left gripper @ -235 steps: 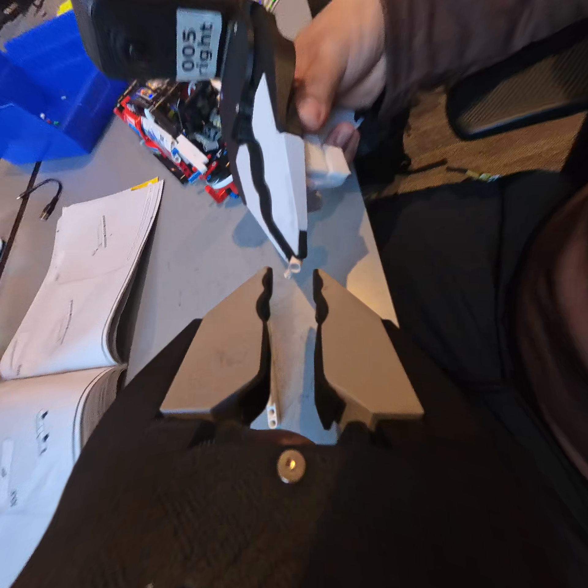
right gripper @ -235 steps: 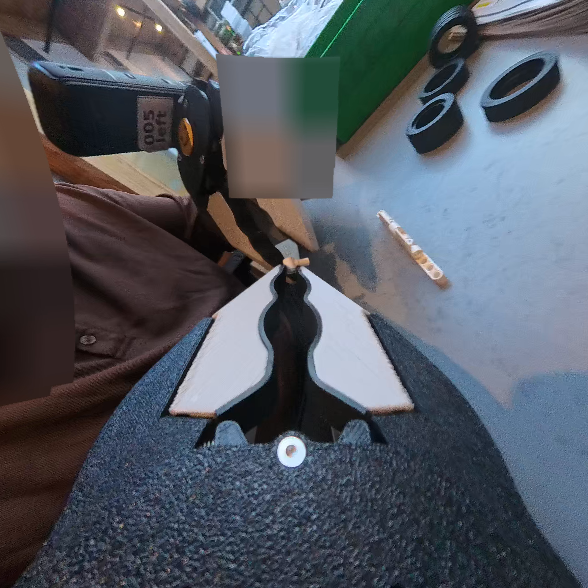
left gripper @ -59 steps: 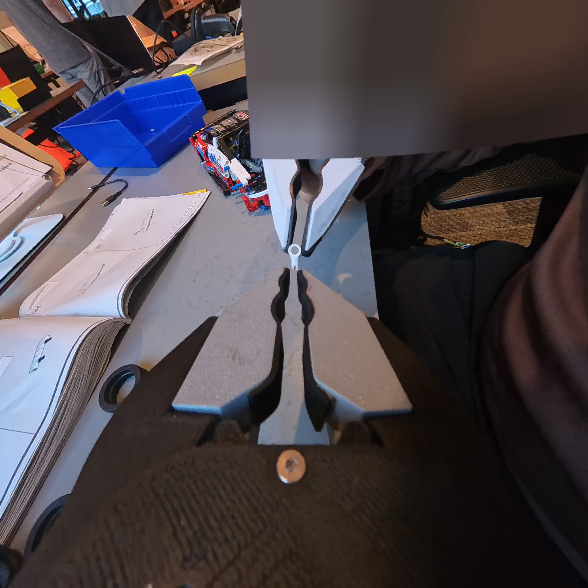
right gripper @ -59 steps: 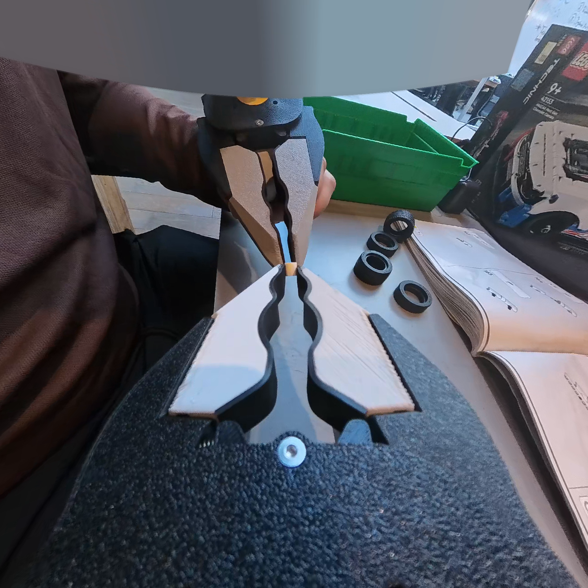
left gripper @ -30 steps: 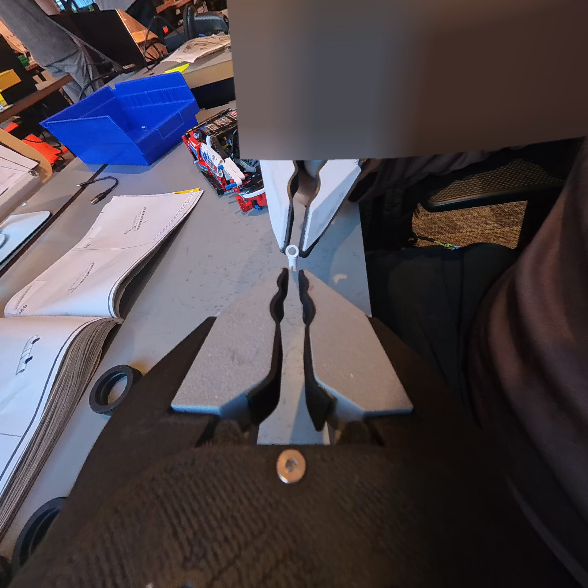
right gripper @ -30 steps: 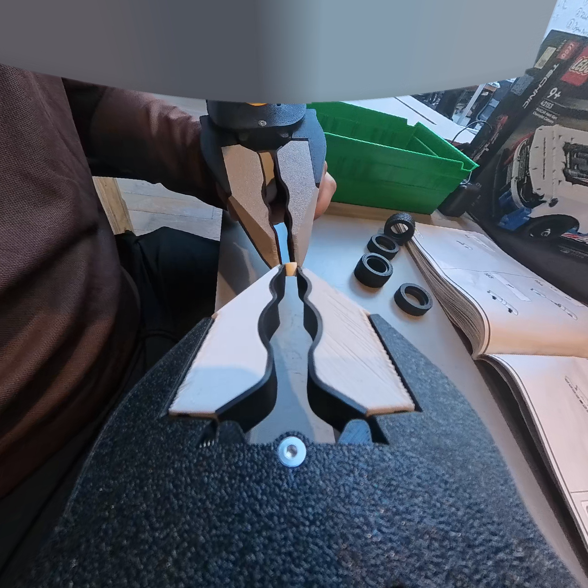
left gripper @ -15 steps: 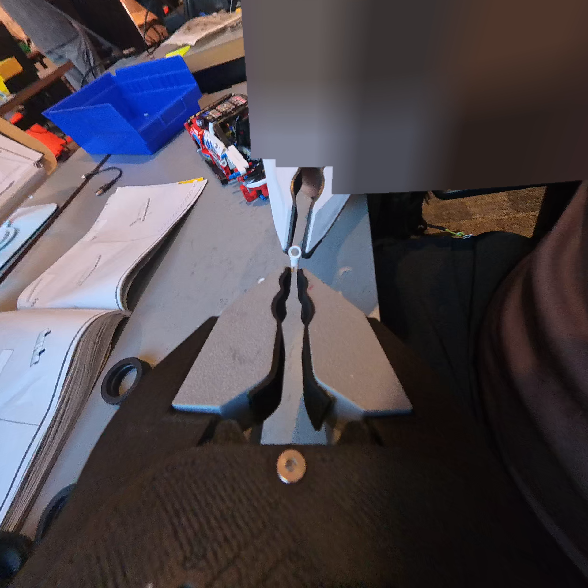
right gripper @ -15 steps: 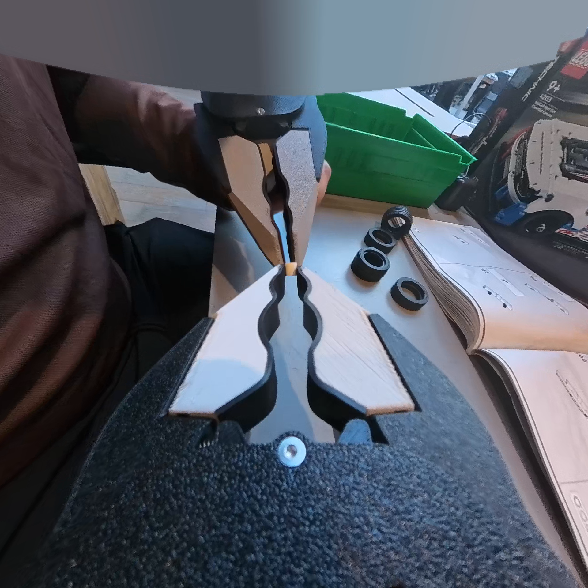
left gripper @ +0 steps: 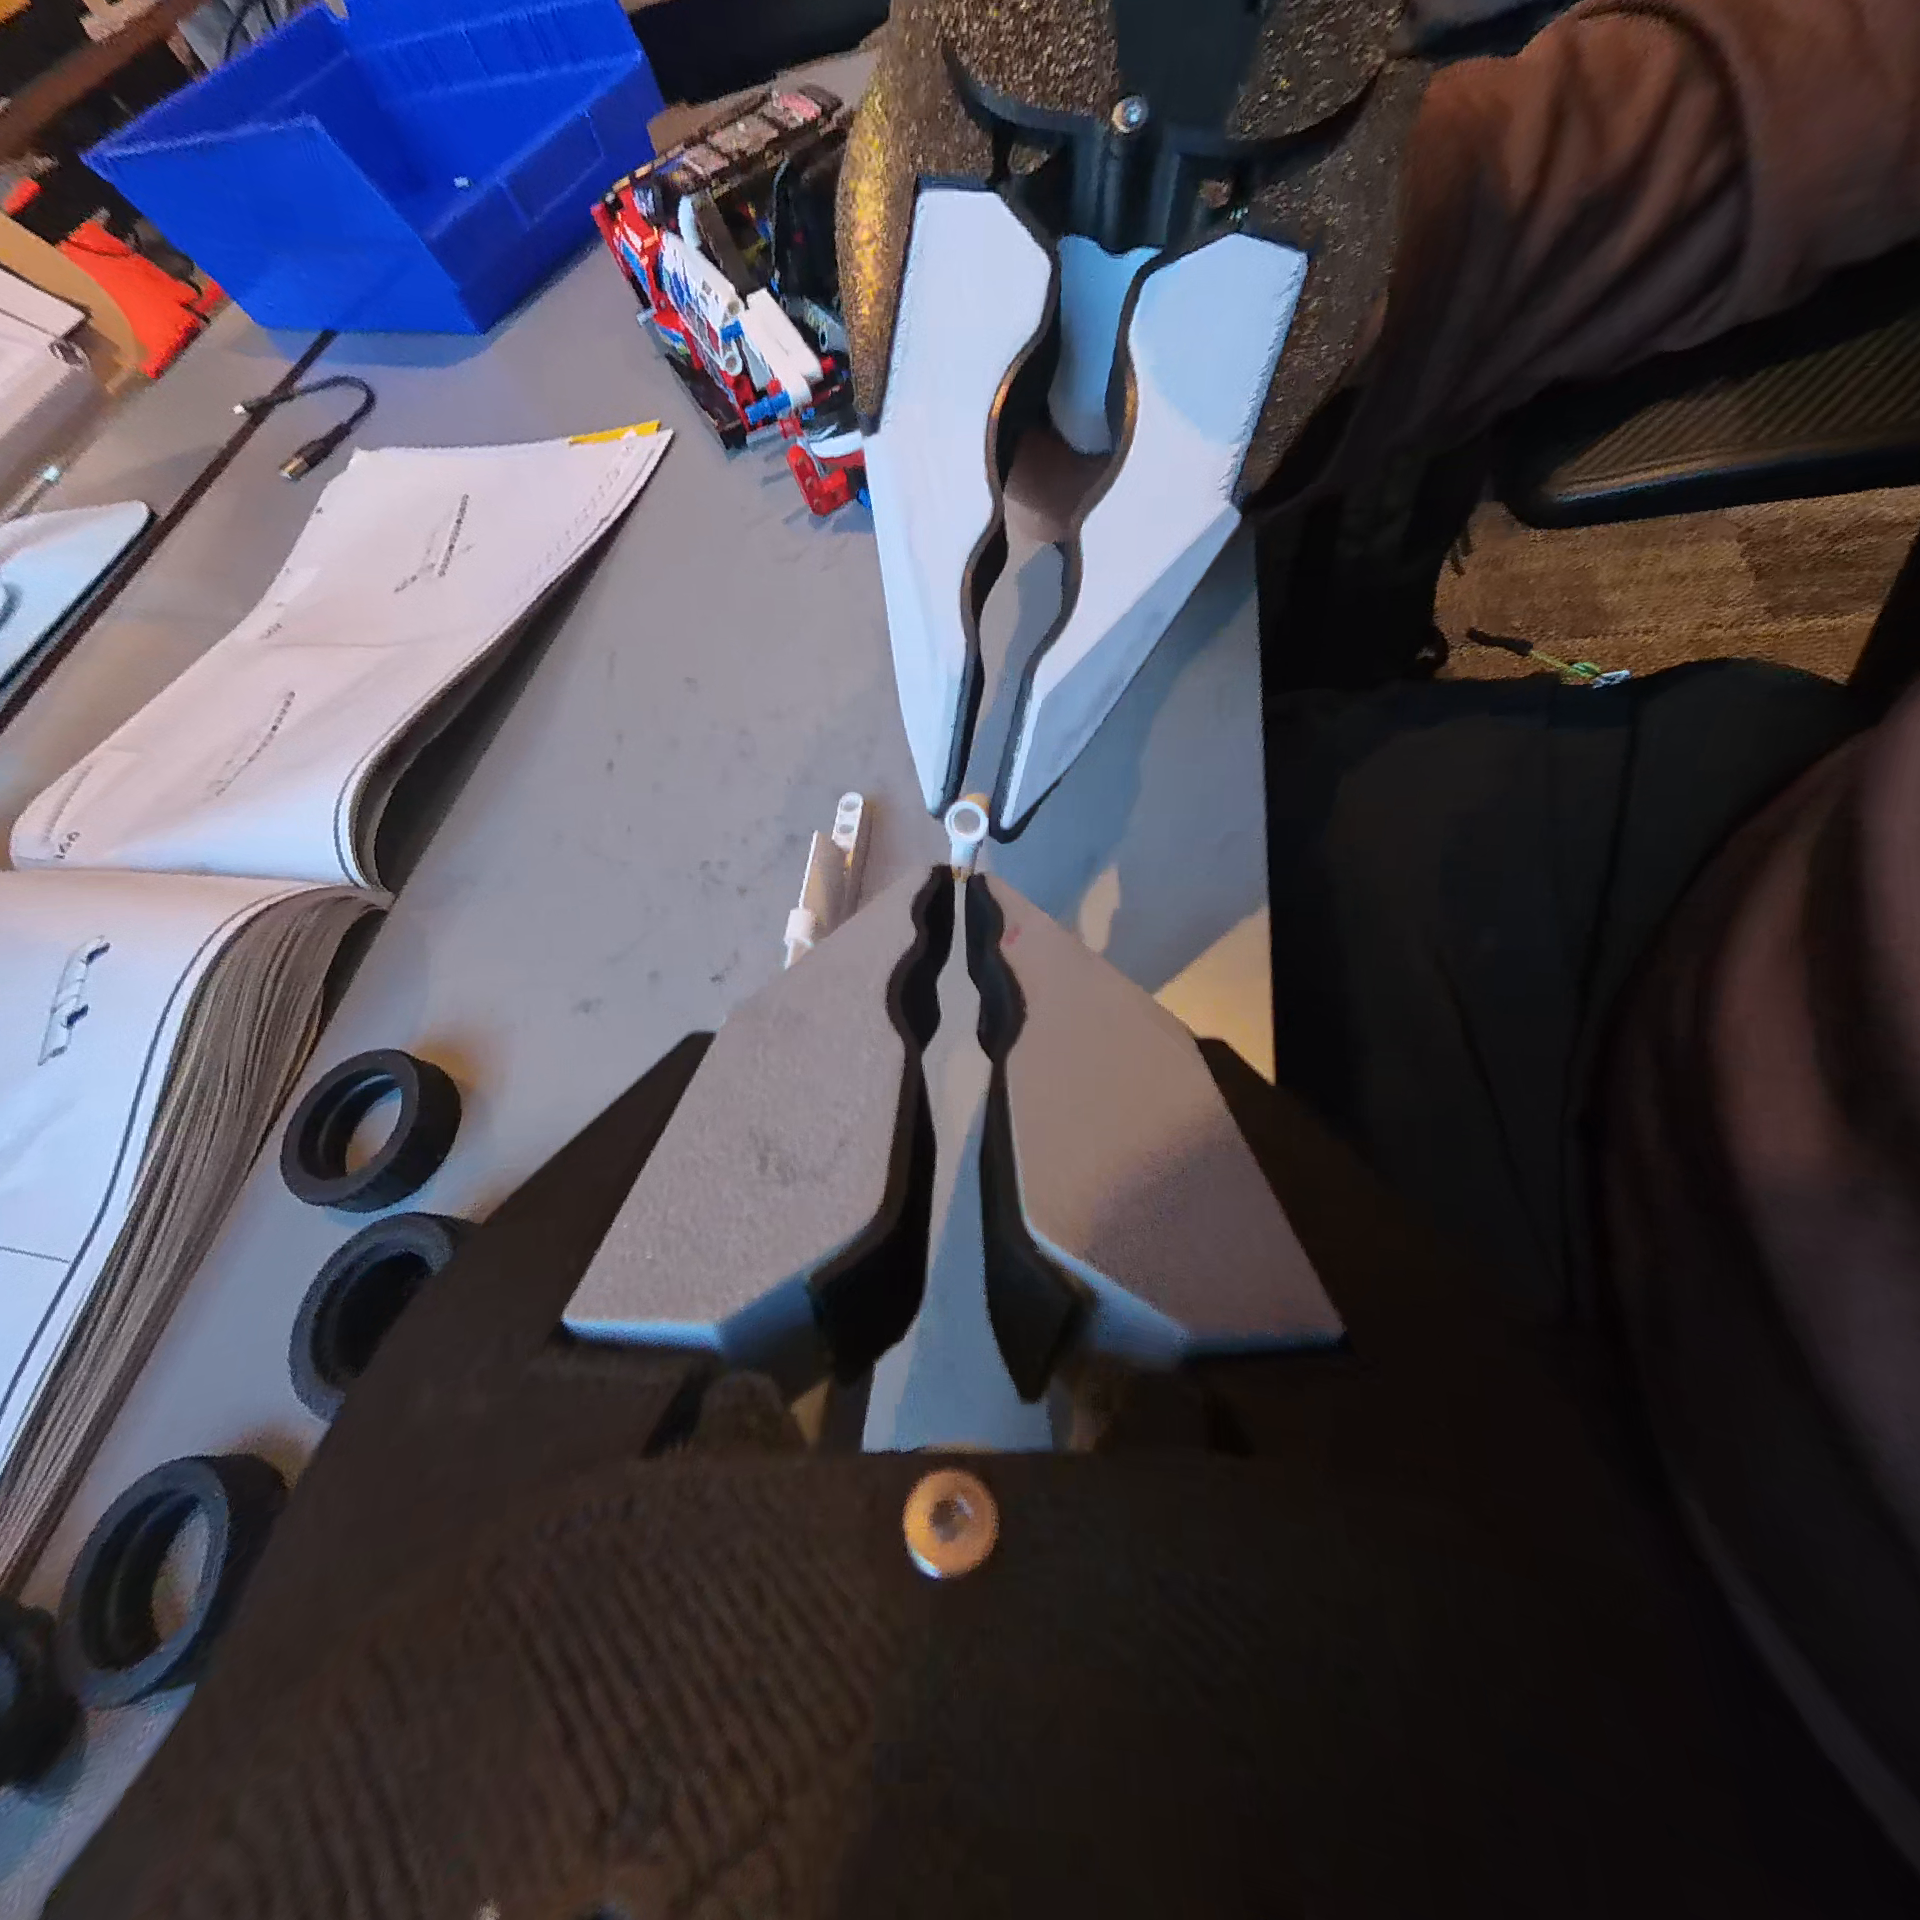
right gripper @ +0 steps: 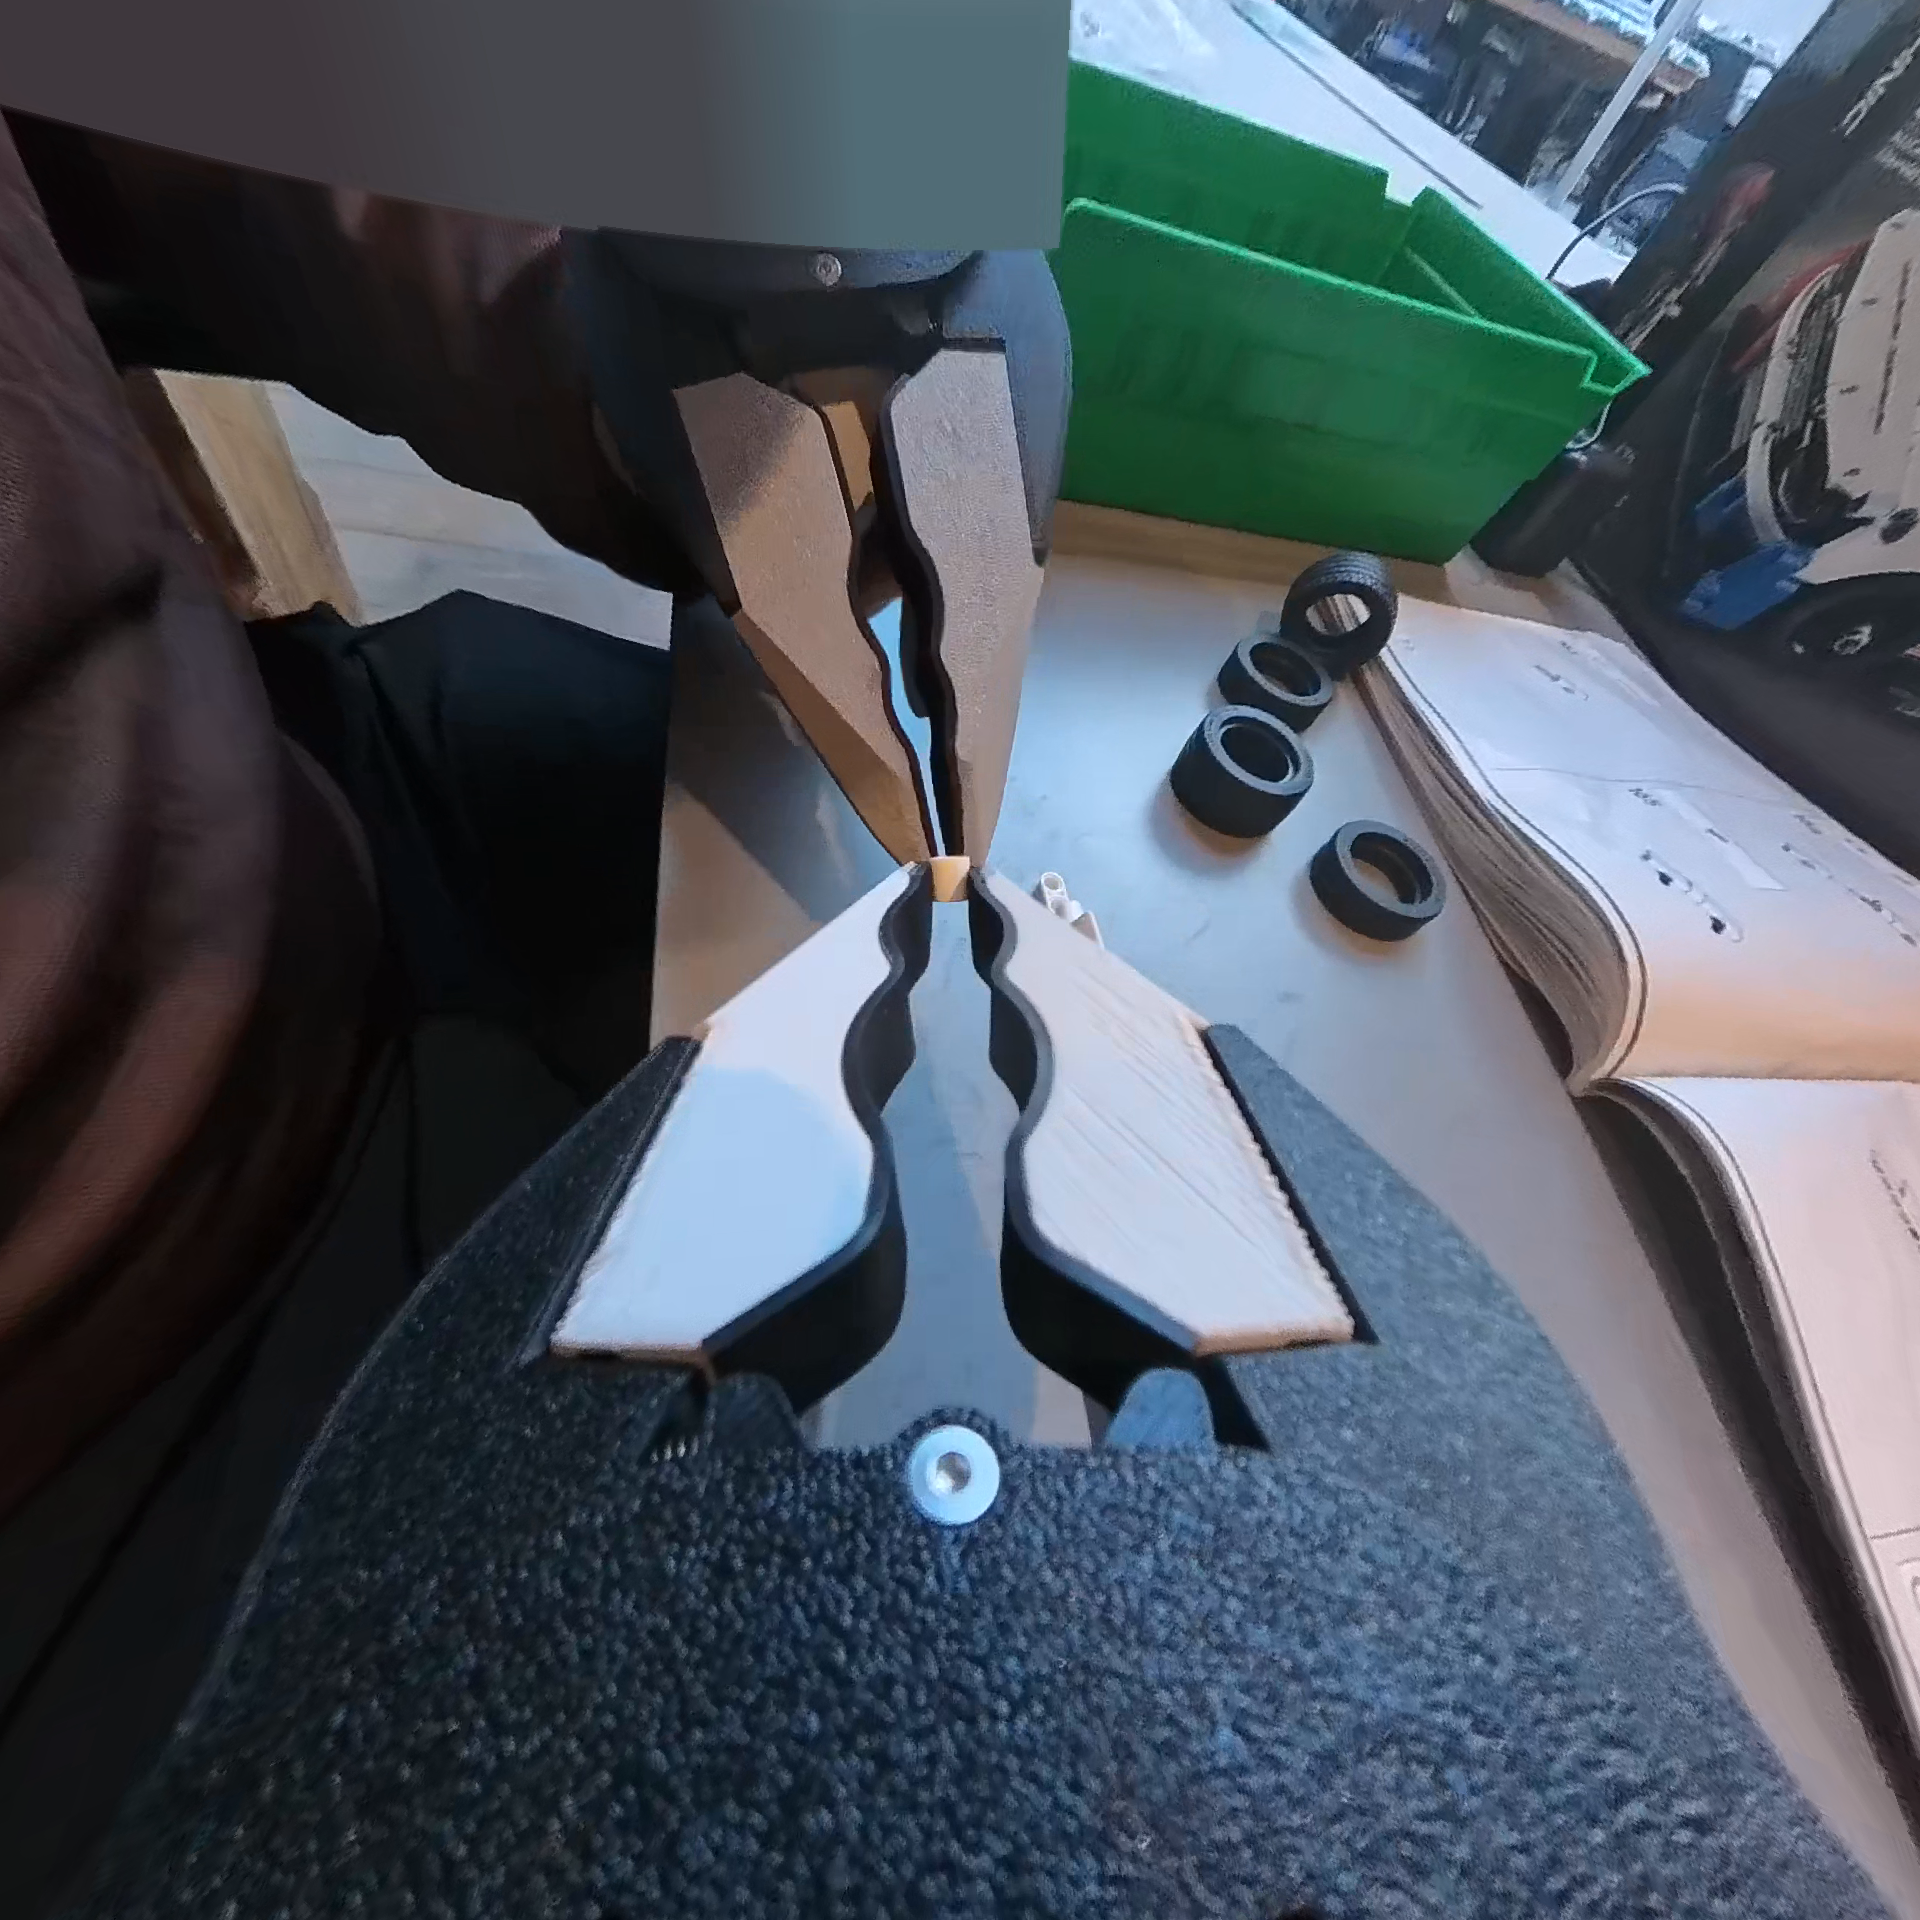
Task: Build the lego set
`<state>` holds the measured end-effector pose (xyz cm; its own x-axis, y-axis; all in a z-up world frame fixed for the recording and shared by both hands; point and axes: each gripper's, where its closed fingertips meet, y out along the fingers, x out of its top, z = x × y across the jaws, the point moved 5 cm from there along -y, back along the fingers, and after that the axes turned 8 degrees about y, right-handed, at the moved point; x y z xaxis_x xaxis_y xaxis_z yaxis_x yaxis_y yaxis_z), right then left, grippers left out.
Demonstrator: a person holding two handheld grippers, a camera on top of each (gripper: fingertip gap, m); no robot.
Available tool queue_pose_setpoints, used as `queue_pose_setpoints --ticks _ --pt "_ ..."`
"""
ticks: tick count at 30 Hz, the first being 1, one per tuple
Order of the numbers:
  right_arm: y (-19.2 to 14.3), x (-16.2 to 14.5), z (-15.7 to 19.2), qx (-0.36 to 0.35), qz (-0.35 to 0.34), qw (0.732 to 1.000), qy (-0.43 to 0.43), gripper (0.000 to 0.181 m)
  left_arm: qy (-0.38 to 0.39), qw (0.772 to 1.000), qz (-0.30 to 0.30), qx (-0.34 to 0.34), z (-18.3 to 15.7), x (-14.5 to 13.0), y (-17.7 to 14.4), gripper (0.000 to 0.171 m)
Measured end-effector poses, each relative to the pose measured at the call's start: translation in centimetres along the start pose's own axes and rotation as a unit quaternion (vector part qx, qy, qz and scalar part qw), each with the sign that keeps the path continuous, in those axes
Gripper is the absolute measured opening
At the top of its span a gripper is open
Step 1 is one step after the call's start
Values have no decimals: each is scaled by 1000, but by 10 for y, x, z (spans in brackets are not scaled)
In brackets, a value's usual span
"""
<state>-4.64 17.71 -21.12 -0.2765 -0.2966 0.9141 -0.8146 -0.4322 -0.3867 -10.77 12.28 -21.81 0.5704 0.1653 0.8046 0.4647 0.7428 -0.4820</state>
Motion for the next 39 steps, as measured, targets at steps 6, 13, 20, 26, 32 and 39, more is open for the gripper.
queue_pose_setpoints --ticks 6,13,20,26,32,39 --pt "11 -14 0 0 37 999 12 7 -18 999 30 -16 -4 -17 10 0" --pt "17 -21 -1 -15 65 998 5 7 -14 998 66 -12 -3 -23 15 0" --pt "22 -26 0 -24 94 995 -13 7 -21 995 90 -25 -3 -29 20 0" --pt "22 -27 -1 -22 96 995 -12 7 -18 995 95 -24 -3 -30 21 0" --pt "16 -24 -5 -14 72 997 21 7 -43 997 62 -33 1 -26 19 0" --pt "9 -18 -6 -13 43 998 36 7 -20 998 44 -37 -4 -22 15 2"
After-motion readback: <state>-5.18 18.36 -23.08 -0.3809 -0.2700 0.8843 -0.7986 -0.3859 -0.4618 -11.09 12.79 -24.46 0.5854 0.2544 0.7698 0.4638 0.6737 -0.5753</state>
